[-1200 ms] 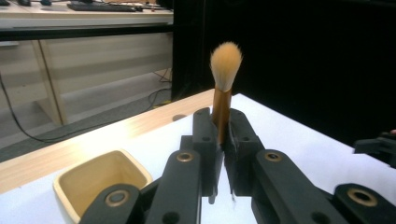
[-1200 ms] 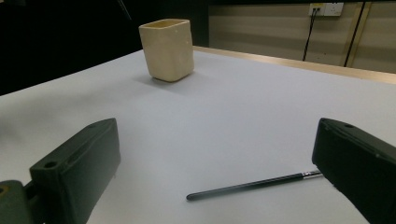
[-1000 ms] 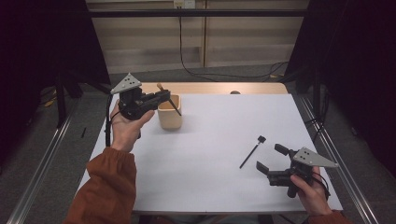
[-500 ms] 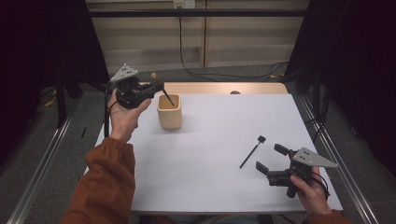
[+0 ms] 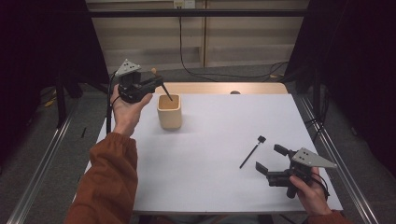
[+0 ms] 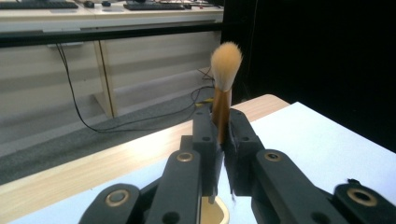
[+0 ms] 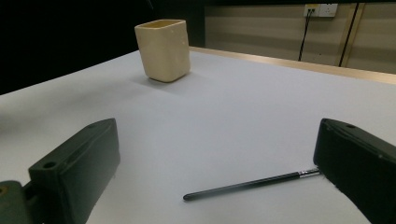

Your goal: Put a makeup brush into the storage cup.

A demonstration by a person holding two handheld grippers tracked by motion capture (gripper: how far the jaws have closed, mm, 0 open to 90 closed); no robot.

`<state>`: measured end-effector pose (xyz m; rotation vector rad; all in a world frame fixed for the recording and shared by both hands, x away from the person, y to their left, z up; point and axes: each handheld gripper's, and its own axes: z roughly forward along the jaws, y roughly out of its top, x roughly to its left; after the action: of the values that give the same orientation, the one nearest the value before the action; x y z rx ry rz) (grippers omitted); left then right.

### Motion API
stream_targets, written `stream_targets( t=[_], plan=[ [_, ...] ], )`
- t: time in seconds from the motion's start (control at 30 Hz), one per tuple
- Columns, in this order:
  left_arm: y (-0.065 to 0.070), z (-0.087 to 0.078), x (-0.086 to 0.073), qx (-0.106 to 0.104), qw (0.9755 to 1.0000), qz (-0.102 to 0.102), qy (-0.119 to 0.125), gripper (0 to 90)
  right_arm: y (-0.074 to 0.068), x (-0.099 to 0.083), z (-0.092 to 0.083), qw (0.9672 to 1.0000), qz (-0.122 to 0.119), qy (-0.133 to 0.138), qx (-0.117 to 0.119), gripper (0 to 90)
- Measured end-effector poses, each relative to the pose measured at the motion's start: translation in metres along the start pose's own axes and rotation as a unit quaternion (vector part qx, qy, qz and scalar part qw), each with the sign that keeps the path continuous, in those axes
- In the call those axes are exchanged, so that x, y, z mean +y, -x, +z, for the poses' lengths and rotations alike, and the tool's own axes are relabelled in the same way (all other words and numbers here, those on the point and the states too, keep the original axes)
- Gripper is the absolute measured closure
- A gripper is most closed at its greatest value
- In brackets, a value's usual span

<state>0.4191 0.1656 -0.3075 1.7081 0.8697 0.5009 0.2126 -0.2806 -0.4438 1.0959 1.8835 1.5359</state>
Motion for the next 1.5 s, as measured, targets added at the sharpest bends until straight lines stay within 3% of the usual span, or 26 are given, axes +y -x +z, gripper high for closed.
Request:
stream_targets(
  t=[0.23,1.5],
  plan=[
    [-0.004,0.008,-0.005,0.007,0.9998,0.008,-0.019,84.2,0.001,0.000,0.000,1.0000,-0.001,0.001,0.000,0.3],
    [-0.009,0.026,-0.048,0.007,0.9984,-0.011,-0.056,84.2,-0.002,-0.002,0.002,0.9999,-0.007,-0.006,0.005,0.5]
  ],
)
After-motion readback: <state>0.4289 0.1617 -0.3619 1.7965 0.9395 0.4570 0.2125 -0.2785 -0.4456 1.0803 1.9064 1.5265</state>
